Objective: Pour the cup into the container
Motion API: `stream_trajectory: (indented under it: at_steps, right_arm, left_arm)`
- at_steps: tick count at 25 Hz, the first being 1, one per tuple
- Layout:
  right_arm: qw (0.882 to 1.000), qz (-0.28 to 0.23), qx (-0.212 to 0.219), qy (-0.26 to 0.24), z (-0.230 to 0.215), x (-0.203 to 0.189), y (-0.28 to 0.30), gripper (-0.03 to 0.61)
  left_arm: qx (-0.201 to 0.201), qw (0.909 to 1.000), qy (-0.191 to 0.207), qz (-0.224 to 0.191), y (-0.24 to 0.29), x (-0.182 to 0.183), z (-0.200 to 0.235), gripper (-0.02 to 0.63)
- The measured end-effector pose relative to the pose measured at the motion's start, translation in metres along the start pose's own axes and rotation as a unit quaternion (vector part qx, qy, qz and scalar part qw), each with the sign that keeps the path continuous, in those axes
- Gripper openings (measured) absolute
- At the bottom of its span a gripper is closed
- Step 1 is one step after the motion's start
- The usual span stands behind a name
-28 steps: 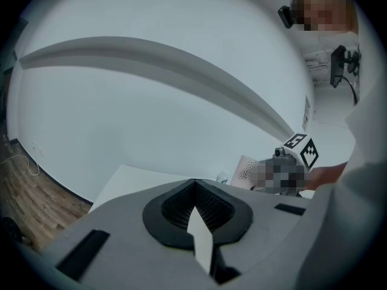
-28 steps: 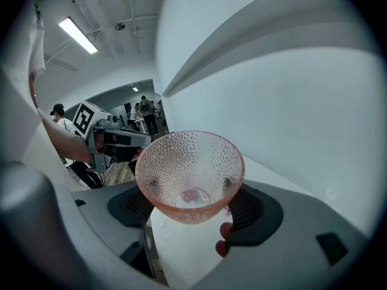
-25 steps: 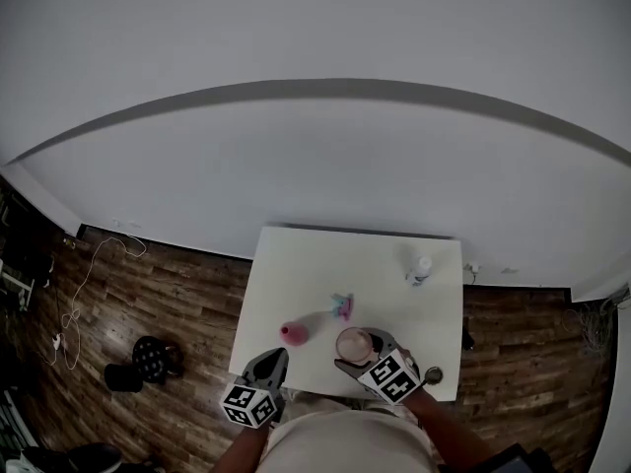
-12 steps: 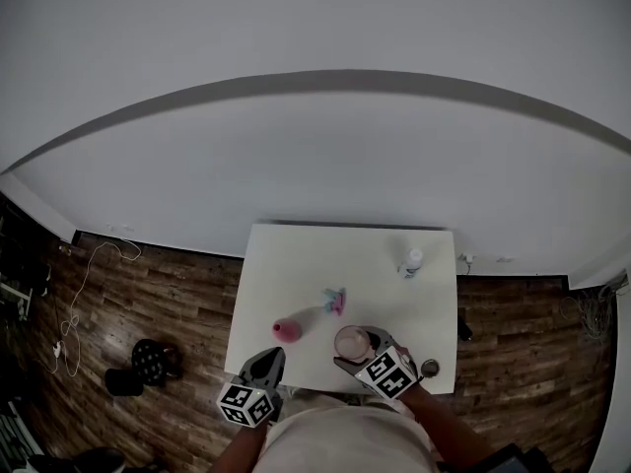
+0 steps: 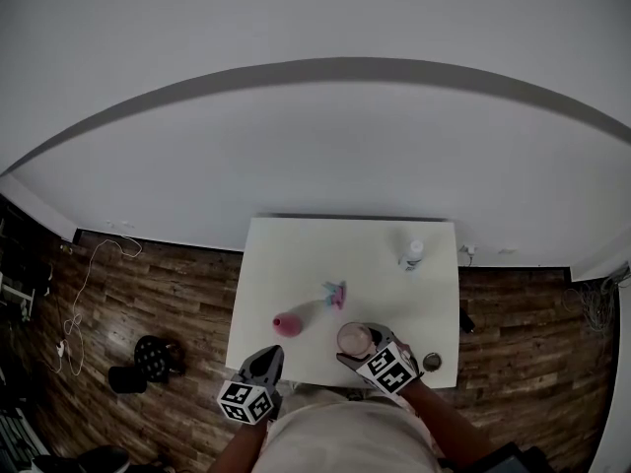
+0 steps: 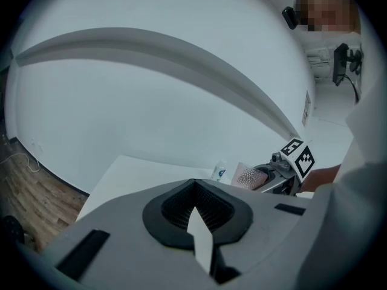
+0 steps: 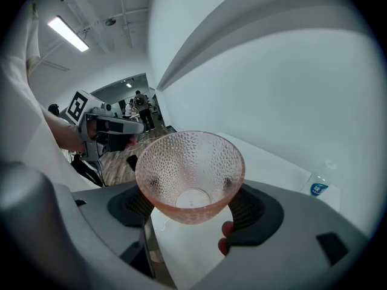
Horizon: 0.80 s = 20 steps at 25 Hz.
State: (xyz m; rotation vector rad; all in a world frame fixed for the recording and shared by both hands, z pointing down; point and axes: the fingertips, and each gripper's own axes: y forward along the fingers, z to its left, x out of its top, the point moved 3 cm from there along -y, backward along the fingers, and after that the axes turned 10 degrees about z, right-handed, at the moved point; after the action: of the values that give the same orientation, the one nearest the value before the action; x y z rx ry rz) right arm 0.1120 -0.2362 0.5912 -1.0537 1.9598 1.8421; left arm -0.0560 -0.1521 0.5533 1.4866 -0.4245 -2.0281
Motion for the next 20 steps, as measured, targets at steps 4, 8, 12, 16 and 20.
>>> stream_trajectory:
  at_steps: [4,8,12,16,20]
  right_arm:
    - [1.0,0.007,0.0,0.001,-0.002,-0.009,0.008,0.362]
    - [1.0,0.015,-0.001,0.001,-0.006,-0.018,0.017,0.362]
    - [1.0,0.02,-0.006,0.0,-0.01,-0.024,0.022,0.362]
    - [1.0,0.023,-0.011,-0.004,-0.013,-0.03,0.028,0.362]
    - [0.999,0.032,-0.012,-0.007,-0.013,-0.035,0.033,0.362]
  left_arm:
    - [0.003,0.9999,0.0,0.011,0.004,-0.01,0.001,0.009]
    - [0.001,0.9999,0.002,0.015,0.004,-0.015,0.001,0.009]
    - [-0.001,0.9998,-0.003,0.02,0.006,-0.019,0.001,0.009]
    - [-0.005,0.9997,0.002,0.023,0.009,-0.022,0.0,0.009]
    - [-0.007,0.9995,0.005,0.032,0.014,-0.027,0.001,0.009]
